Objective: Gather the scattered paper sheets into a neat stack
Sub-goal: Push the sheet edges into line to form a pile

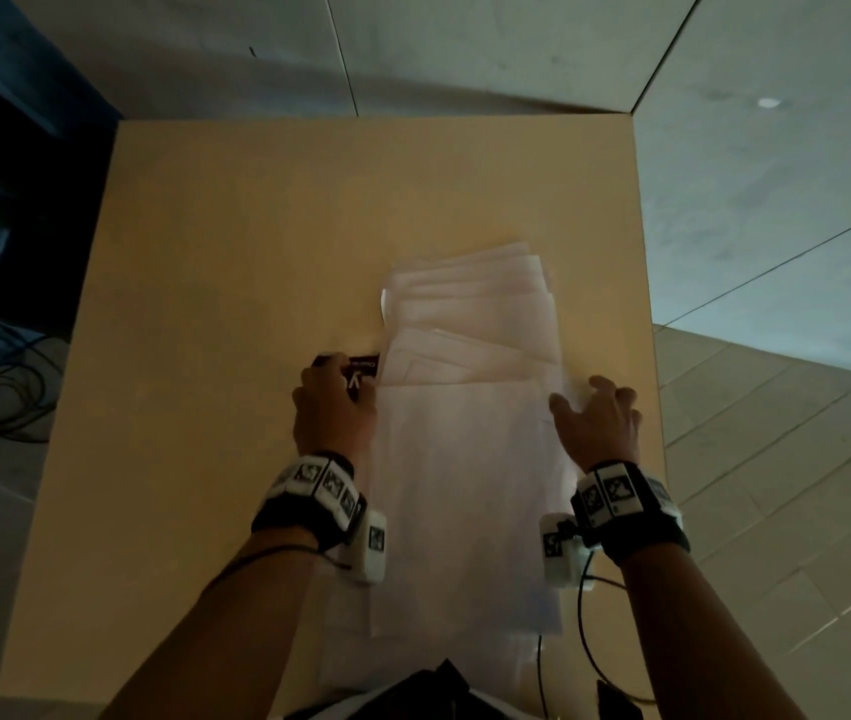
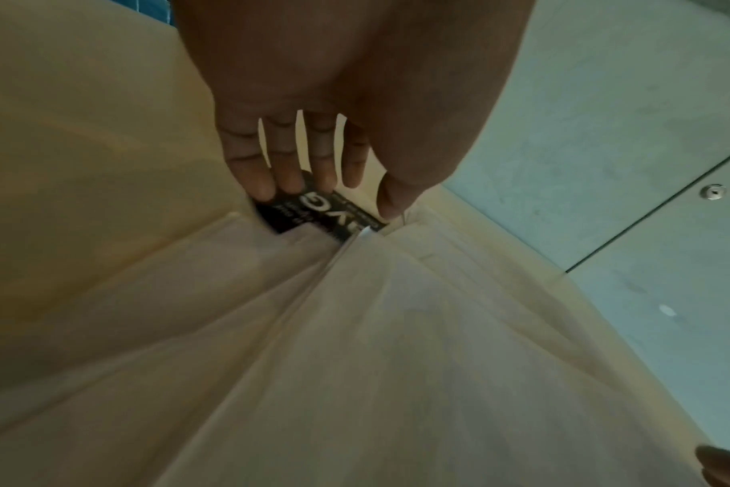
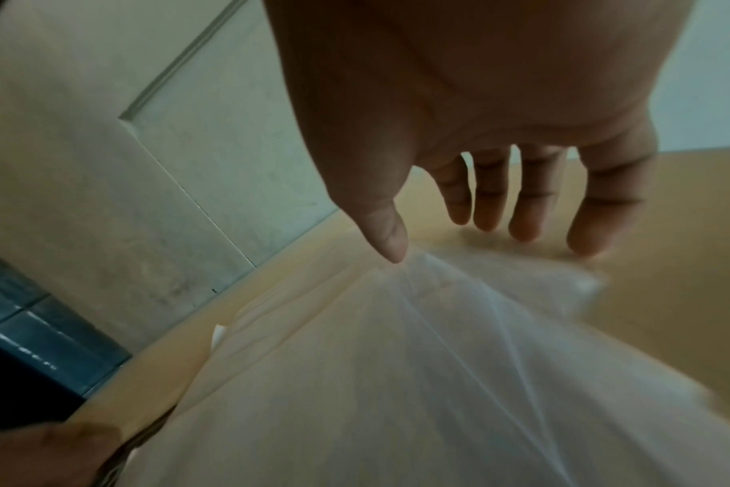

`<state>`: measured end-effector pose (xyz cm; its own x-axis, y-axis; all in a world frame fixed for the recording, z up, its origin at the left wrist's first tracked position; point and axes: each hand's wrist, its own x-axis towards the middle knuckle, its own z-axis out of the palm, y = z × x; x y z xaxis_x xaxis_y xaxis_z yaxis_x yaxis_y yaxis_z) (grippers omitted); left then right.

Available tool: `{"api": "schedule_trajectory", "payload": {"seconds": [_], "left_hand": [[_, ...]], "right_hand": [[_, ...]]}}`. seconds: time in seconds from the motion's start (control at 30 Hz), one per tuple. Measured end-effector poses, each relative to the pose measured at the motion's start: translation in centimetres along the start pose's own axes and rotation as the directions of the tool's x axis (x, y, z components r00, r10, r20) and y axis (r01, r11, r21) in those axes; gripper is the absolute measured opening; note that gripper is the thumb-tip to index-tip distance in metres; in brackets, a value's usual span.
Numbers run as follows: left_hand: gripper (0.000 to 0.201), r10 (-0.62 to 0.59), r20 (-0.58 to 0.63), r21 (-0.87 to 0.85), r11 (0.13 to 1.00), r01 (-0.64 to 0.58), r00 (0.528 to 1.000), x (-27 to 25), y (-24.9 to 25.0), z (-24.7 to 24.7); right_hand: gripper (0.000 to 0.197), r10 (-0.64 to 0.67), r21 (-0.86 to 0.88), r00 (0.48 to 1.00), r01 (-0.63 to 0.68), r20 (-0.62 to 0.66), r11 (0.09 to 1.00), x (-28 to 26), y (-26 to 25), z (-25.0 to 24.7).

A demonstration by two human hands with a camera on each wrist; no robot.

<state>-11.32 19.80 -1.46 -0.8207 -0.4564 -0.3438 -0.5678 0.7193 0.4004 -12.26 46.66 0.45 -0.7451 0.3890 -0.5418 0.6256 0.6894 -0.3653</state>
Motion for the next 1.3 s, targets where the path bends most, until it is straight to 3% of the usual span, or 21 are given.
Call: {"api": "schedule_trajectory", "payload": {"seconds": [0.1, 0.23, 0.43, 0.53, 0.67, 0.77, 0.9, 1.03, 1.1, 1.3], "left_hand": [[0.050, -0.044, 0.089, 0.070, 0.997, 0.038, 0.995, -4.2, -3.1, 0.5], [0.053, 0.042, 0.197, 0.154, 0.985, -0.074, 0.980, -8.6, -4.6, 2.0], [0.057, -0.054, 0.146, 0.132, 0.991, 0.034, 0.988, -9.7, -6.1, 0.4], [0.048, 0.001, 0.193, 0.140, 0.990, -0.029, 0.981, -11.3, -6.5, 0.4], [0.058, 0.083, 0.265, 0.163, 0.978, -0.130, 0.961, -13.7, -6.2, 1.8], [0.054, 0.057, 0.225, 0.159, 0.983, -0.094, 0.973, -13.8, -7.0, 1.3], [0.056, -0.065, 0.187, 0.185, 0.982, 0.030, 0.980, -13.5, -8.8, 0.4], [0.059, 0.039, 0.267, 0.281, 0.953, -0.116, 0.963, -15.0, -8.8, 1.3], [0.066, 0.038, 0.299, 0.302, 0.944, -0.133, 0.953, -15.3, -8.6, 1.6], [0.048, -0.010, 0.269, 0.233, 0.971, -0.055, 0.963, -13.7, -8.9, 0.3]], "right_hand": [[0.064, 0.039, 0.027, 0.999, -0.040, 0.032, 0.999, -2.7, 2.2, 0.8], [0.068, 0.028, 0.106, 0.997, -0.035, 0.074, 0.994, -5.5, 3.9, 2.5], [0.070, 0.118, 0.140, 0.992, -0.122, 0.033, 0.983, -8.1, 7.0, 2.1], [0.066, 0.120, 0.168, 0.985, -0.141, 0.127, 0.976, -10.3, 8.3, 3.2], [0.064, 0.054, 0.198, 0.974, -0.099, 0.220, 0.975, -12.7, 8.2, 4.6], [0.069, 0.069, 0.194, 0.977, -0.109, 0.200, 0.975, -13.2, 8.8, 4.7], [0.068, 0.081, 0.130, 0.981, -0.105, 0.175, 0.986, -13.8, 10.0, 4.6], [0.069, 0.043, 0.124, 0.969, -0.075, 0.244, 0.989, -15.1, 9.6, 5.6], [0.067, 0.020, 0.084, 0.962, -0.045, 0.273, 0.995, -15.5, 9.0, 5.8], [0.064, 0.037, 0.020, 0.991, -0.040, 0.127, 0.999, -14.2, 9.5, 4.8]]}}
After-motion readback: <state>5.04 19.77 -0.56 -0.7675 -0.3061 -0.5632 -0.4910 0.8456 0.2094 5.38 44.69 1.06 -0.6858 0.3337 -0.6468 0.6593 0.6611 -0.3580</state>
